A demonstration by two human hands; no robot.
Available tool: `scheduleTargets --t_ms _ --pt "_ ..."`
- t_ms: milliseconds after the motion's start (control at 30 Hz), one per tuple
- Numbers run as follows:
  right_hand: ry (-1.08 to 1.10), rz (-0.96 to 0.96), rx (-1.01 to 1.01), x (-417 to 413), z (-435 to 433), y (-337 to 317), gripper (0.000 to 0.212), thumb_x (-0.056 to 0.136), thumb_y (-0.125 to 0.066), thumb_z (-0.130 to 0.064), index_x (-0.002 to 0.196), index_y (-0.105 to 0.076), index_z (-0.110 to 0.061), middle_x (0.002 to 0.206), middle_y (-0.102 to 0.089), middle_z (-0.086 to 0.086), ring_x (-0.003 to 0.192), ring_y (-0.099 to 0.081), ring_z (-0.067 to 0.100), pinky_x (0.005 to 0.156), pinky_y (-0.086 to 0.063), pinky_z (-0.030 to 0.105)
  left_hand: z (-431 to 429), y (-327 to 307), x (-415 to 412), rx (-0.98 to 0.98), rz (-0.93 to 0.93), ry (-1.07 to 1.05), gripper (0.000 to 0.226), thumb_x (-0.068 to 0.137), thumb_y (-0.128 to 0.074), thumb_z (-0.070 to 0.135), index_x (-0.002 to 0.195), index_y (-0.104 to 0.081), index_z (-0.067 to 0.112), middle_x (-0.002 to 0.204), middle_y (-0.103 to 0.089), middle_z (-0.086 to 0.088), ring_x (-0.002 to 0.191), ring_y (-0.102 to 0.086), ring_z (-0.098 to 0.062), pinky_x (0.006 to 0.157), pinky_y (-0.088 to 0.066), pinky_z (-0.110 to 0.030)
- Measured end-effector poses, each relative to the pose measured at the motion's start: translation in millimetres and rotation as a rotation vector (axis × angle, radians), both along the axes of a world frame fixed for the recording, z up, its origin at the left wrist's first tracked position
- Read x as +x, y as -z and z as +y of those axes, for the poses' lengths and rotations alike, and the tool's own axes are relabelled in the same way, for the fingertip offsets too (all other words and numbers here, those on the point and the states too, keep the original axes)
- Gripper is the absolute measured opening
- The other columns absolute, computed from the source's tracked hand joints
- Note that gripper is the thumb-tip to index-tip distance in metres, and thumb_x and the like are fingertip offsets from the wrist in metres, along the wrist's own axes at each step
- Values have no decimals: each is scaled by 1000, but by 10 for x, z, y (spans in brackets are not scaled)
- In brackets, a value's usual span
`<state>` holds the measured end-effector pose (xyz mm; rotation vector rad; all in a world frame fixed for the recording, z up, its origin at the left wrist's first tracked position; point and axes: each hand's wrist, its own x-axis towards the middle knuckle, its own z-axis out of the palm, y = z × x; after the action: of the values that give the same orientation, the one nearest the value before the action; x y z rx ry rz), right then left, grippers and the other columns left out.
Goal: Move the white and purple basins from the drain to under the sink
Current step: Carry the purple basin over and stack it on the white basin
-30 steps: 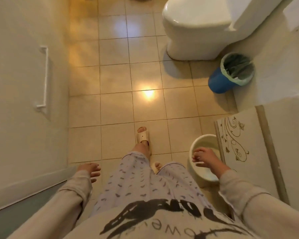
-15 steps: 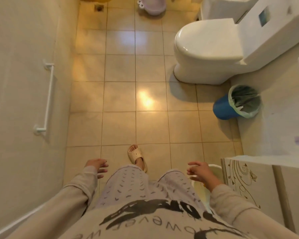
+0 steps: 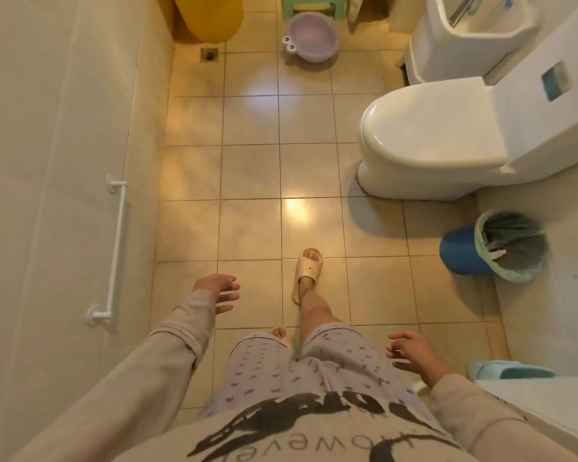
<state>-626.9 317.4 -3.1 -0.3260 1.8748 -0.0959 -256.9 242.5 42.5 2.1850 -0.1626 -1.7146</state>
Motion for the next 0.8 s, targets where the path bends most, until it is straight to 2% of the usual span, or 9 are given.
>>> scheduleTargets --t_ms 133,267,367,467,533,633,700,800 --pt "-57 -52 -74 202 -1040 -21 23 90 -43 3 109 -55 -3 73 -59 11 65 -56 20 65 -49 33 -316 122 29 109 -91 -3 26 91 -47 10 114 -59 4 92 -61 -11 68 -54 -20 63 -44 -29" --pt "-133 -130 -153 407 -2071 -214 24 88 -42 4 107 -56 -3 73 -58 10 63 -56 19 62 -48 30 -588 166 71 187 -119 -63 33 92 -47 8 122 -56 -3 103 -58 -15 91 -54 -28 73 -44 -36" --pt "-238 -160 -192 499 -2698 -309 22 89 -42 3 104 -54 -6 72 -57 8 63 -55 17 65 -46 30 -743 200 108 226 -120 -135 33 91 -48 8 120 -57 -5 105 -60 -18 87 -55 -28 72 -43 -36" --pt "-288 -174 -219 569 -3266 -351 20 89 -42 2 102 -54 -7 71 -57 7 63 -55 17 63 -45 29 -945 216 154 243 -111 -180 28 89 -50 8 111 -60 -5 94 -59 -20 59 -48 -24 56 -38 -29" --pt "-303 -173 -238 587 -3598 -335 19 90 -43 1 101 -54 -7 71 -58 8 63 -56 18 61 -46 29 -1141 259 232 270 -116 -195 20 88 -51 8 102 -60 -4 81 -57 -17 54 -43 -23 52 -35 -27" --pt "-329 -160 -224 598 -3972 -251 18 89 -45 0 100 -56 -8 72 -60 7 64 -57 17 62 -48 29 -1597 306 356 298 -131 -183 12 89 -48 6 83 -57 0 72 -52 -13 53 -41 -21 55 -33 -27" --pt "-304 -140 -215 597 -4180 -182 17 88 -46 -1 98 -58 -8 72 -61 7 64 -58 18 64 -49 30 -1987 327 423 290 -141 -139 22 90 -45 6 69 -52 7 68 -51 -9 52 -40 -20 56 -34 -27" --pt "-210 -114 -186 608 -4423 -98 13 88 -48 -2 91 -60 -6 68 -60 8 61 -56 18 62 -48 29 -2705 350 527 271 -139 -86 20 91 -47 10 72 -53 7 72 -53 -8 56 -46 -19 67 -40 -32"
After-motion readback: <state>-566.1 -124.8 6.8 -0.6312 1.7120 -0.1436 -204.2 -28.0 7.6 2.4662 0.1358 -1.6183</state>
